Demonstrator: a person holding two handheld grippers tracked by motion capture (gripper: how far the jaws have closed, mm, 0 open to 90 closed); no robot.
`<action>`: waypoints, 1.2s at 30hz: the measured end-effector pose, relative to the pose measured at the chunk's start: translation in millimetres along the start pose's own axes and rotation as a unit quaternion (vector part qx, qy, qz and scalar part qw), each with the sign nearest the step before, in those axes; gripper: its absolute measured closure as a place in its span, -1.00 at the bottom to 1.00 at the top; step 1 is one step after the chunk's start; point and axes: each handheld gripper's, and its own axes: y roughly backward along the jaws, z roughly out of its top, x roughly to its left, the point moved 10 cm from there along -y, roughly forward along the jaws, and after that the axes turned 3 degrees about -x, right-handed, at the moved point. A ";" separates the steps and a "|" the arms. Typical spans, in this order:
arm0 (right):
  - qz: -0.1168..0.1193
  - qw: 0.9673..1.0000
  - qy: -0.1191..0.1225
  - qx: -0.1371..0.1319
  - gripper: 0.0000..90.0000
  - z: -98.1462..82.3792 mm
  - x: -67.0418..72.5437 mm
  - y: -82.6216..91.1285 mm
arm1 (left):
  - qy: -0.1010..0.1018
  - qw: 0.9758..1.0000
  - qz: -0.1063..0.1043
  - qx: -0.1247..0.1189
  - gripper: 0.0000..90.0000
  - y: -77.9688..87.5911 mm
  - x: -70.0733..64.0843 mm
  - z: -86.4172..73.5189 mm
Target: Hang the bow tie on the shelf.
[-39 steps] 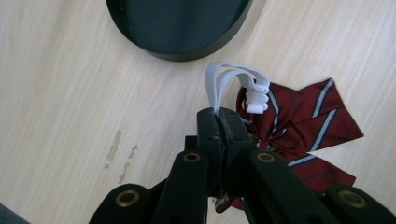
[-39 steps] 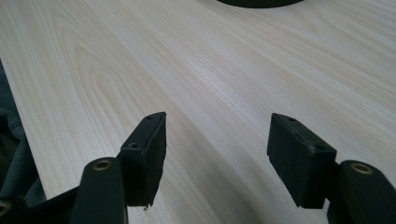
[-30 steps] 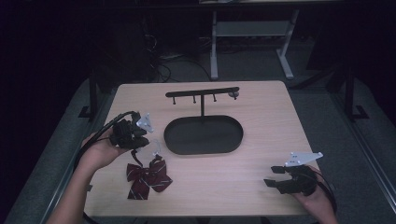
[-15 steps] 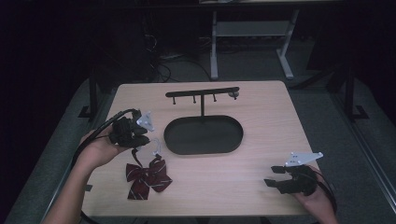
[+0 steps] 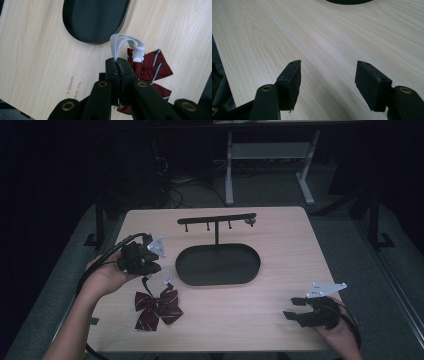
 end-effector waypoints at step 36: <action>0.003 1.000 -0.001 -0.003 -0.17 0.0 -1.0 -0.4 | -0.013 1.000 -0.011 -0.008 0.97 11.5 8.1 20.9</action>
